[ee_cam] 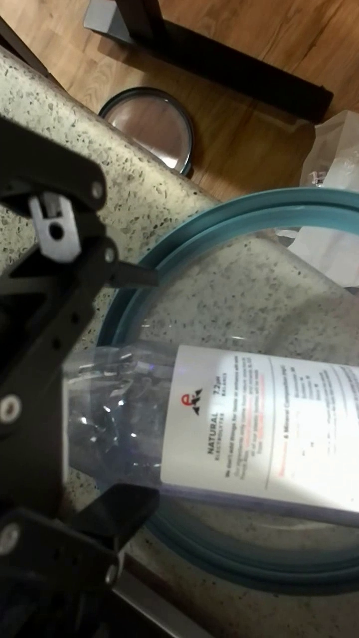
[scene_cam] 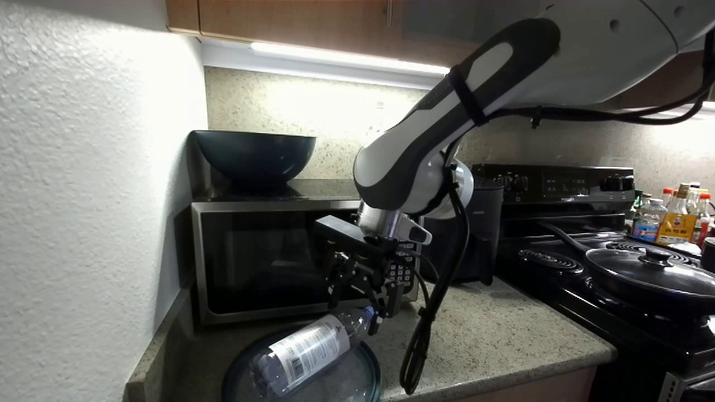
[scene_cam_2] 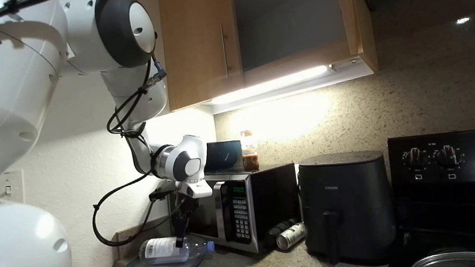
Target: Put the bottle upright to the right
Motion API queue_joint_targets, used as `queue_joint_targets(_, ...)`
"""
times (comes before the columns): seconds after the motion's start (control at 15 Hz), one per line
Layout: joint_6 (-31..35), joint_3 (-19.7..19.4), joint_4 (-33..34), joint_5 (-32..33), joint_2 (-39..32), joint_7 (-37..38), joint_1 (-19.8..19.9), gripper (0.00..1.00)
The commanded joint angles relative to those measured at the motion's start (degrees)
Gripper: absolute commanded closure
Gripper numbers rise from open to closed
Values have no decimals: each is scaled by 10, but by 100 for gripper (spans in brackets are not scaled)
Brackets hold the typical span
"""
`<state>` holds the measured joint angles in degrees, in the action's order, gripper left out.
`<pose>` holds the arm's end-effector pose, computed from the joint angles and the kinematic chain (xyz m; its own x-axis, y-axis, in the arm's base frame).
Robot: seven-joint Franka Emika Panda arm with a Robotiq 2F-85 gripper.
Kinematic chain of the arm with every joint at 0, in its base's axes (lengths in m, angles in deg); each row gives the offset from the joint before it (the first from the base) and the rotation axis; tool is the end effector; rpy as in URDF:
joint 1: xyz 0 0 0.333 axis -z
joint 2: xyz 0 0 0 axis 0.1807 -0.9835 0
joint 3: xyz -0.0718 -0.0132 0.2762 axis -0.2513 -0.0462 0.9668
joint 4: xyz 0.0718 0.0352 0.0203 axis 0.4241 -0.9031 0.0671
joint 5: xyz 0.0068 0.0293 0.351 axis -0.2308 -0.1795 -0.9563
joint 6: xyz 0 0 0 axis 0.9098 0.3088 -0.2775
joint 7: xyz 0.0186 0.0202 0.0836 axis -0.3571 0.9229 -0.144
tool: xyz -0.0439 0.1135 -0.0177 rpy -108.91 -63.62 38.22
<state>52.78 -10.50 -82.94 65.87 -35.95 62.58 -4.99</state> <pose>0.5427 0.2018 0.2720 0.4125 -0.8811 -0.2313 -0.9107 -0.3933 -0.1262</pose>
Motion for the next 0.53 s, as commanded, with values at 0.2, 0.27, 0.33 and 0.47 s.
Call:
queue_joint_targets(0.2, 18, 0, 8, 15, -19, 11, 4, 0)
queue_joint_targets(0.27, 19, 1, 9, 14, -21, 9, 5, 0)
queue_joint_targets(0.33, 20, 1, 11, 13, -24, 5, 6, 0)
queue_joint_targets(0.47, 18, 3, 15, 8, -27, -1, 9, 0)
